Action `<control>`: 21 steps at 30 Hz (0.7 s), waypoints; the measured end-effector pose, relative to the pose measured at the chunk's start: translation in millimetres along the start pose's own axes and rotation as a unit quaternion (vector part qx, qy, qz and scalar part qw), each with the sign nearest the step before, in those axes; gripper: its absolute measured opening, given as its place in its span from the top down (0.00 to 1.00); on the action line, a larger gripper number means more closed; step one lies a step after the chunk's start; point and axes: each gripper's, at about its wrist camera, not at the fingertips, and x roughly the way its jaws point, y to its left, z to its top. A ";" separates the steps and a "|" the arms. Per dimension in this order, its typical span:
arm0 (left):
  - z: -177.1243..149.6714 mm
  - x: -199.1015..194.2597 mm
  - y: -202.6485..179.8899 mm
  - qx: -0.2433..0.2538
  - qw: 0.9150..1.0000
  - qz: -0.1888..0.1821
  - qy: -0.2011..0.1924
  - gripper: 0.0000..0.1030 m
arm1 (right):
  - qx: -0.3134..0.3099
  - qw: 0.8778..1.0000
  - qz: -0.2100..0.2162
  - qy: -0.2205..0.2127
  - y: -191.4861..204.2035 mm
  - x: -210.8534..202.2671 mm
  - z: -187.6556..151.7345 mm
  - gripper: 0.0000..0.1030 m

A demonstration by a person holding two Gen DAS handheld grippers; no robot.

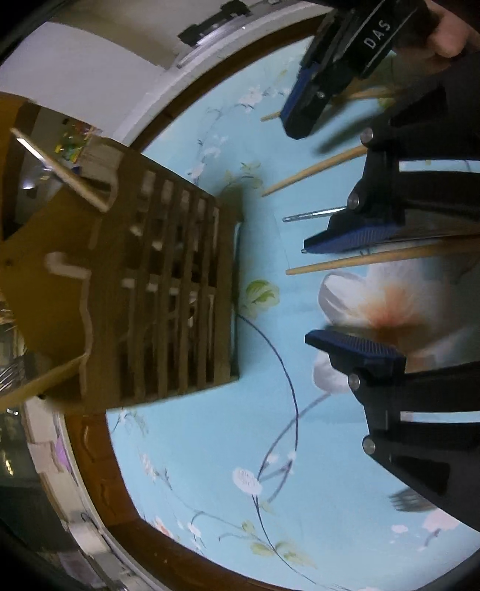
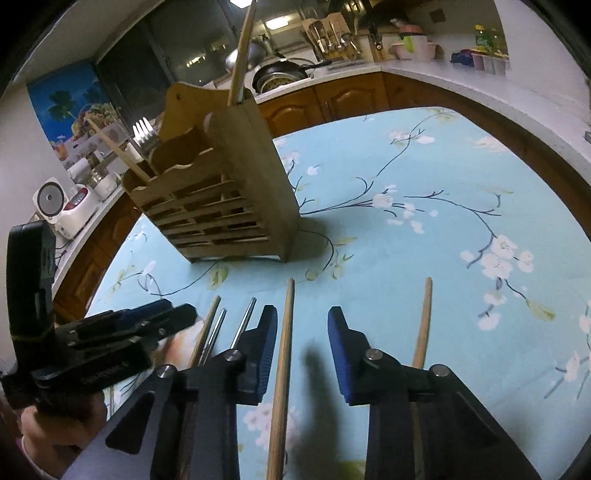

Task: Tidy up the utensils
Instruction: 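Close the left gripper on a wooden chopstick while the right grasps another wooden chopstick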

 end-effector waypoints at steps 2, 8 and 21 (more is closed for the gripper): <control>-0.5 12.1 -0.6 0.004 1.000 -0.003 0.015 0.70 | -0.004 1.000 -0.001 0.006 1.1 6.7 2.6 0.74; -8.5 11.5 -0.1 0.023 1.000 -0.007 0.004 0.75 | -0.023 0.999 -0.005 0.033 8.7 28.9 6.5 0.81; -10.1 10.0 1.7 0.024 1.000 -0.002 -0.001 0.95 | -0.079 0.994 -0.047 0.053 25.0 45.1 10.4 0.94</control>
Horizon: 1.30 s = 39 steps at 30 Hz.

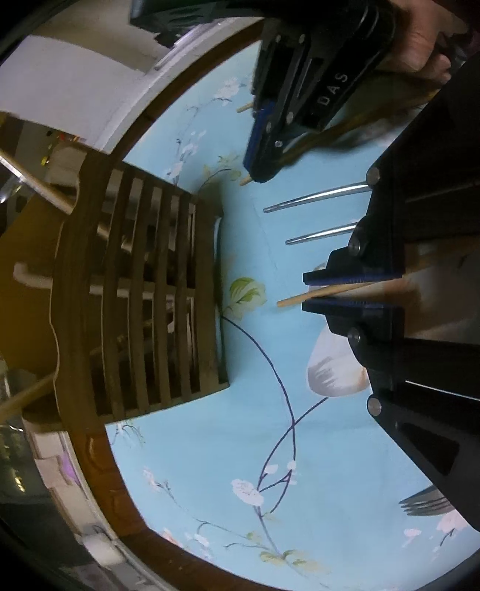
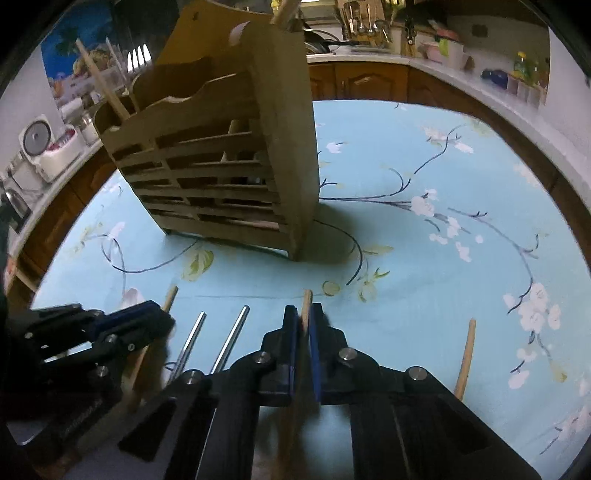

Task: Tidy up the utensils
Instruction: 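Lift the wooden chopsticks with both grippers and carry them over the holder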

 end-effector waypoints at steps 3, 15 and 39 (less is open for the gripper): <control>-1.5 -6.3 4.1 -0.016 1.000 -0.012 -0.002 0.97 | 0.033 0.999 0.032 -0.001 -6.8 -6.9 -1.5 0.95; -28.9 -107.3 26.9 -0.079 0.991 -0.060 -0.088 0.97 | 0.069 0.987 0.103 -0.102 -8.5 -109.5 -8.4 0.95; -60.5 -230.3 50.1 -0.090 0.974 -0.065 -0.197 0.97 | 0.050 0.968 0.101 -0.223 5.0 -215.5 4.4 0.95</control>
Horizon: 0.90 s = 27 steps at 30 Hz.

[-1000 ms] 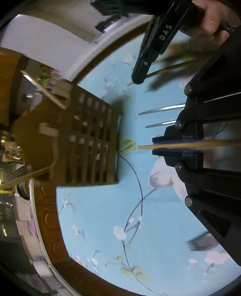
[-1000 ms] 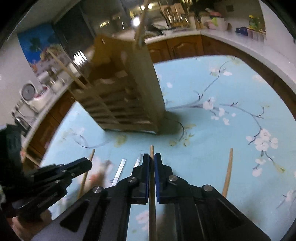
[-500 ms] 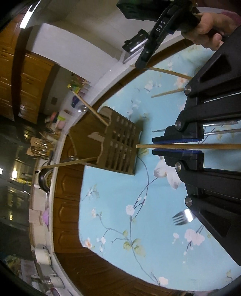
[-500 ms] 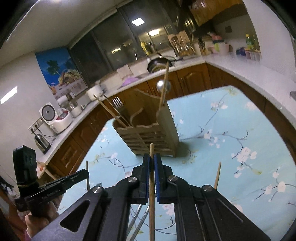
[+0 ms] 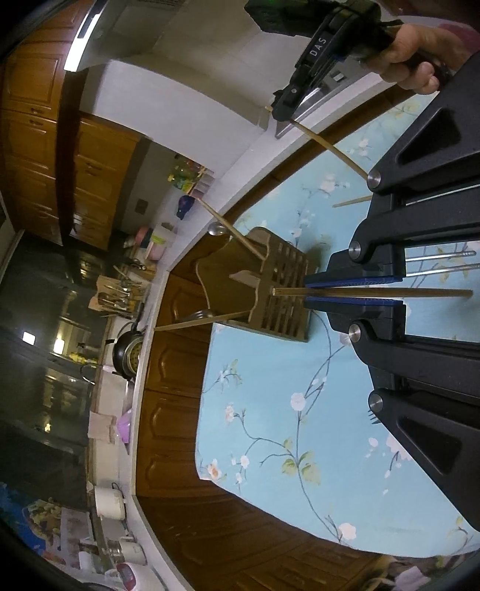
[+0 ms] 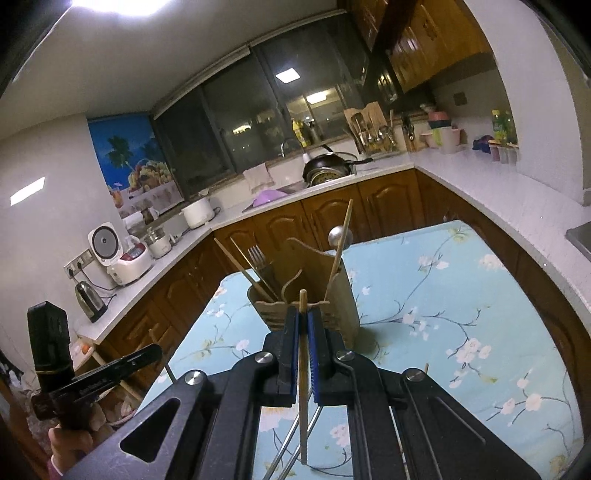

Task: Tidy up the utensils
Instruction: 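Lift the wooden chopsticks with both grippers and carry them over the holder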

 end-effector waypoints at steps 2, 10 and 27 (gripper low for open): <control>0.0 -2.2 -0.3 0.001 1.000 0.001 -0.004 0.97 | 0.002 1.000 0.001 -0.002 -2.2 -1.9 1.1 0.95; 6.7 -5.9 2.6 -0.001 1.000 -0.002 -0.019 0.97 | 0.000 1.000 0.001 -0.012 -2.7 -5.0 7.2 0.95; 34.7 -2.5 15.0 -0.001 0.998 -0.008 -0.060 0.97 | -0.001 0.999 0.001 -0.040 -1.7 3.8 31.9 0.95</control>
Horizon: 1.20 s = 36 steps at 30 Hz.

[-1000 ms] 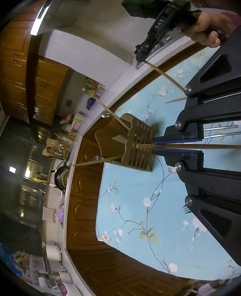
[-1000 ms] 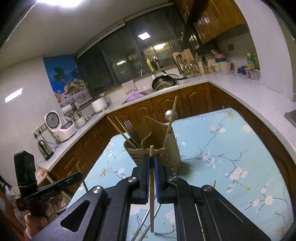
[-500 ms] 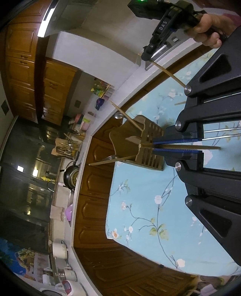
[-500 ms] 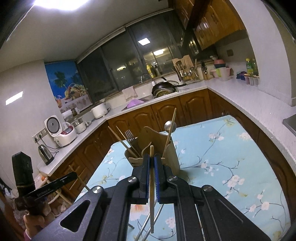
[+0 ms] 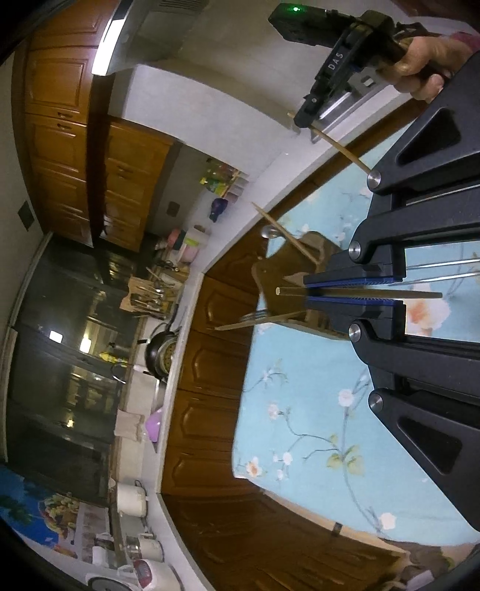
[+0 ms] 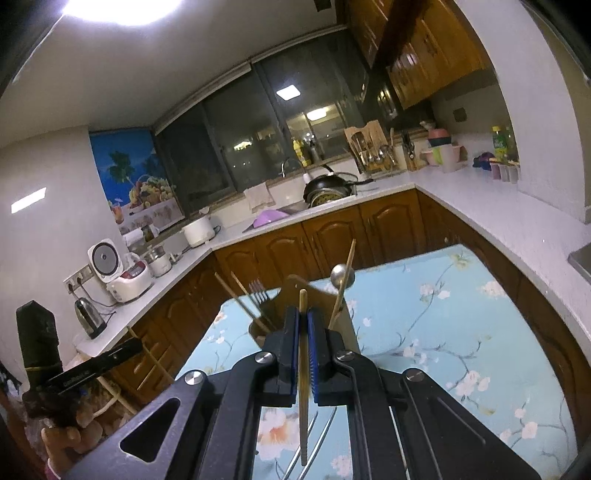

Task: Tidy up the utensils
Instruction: 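Lift the wooden chopsticks with both grippers and carry them over the holder, then lower both wooden chopsticks into the holder and open both grippers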

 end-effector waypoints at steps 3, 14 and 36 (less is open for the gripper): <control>12.6 3.5 0.8 0.007 1.000 0.000 -0.017 0.97 | 0.001 1.000 -0.001 -0.016 -0.4 3.0 12.9 0.95; 67.2 40.7 -2.8 0.024 0.996 0.016 -0.090 0.97 | -0.004 0.997 -0.011 -0.077 -0.1 35.6 74.4 0.95; 1.9 184.5 7.6 -0.006 0.997 0.064 -0.031 0.97 | 0.003 0.999 -0.037 -0.020 -26.2 123.9 24.6 0.95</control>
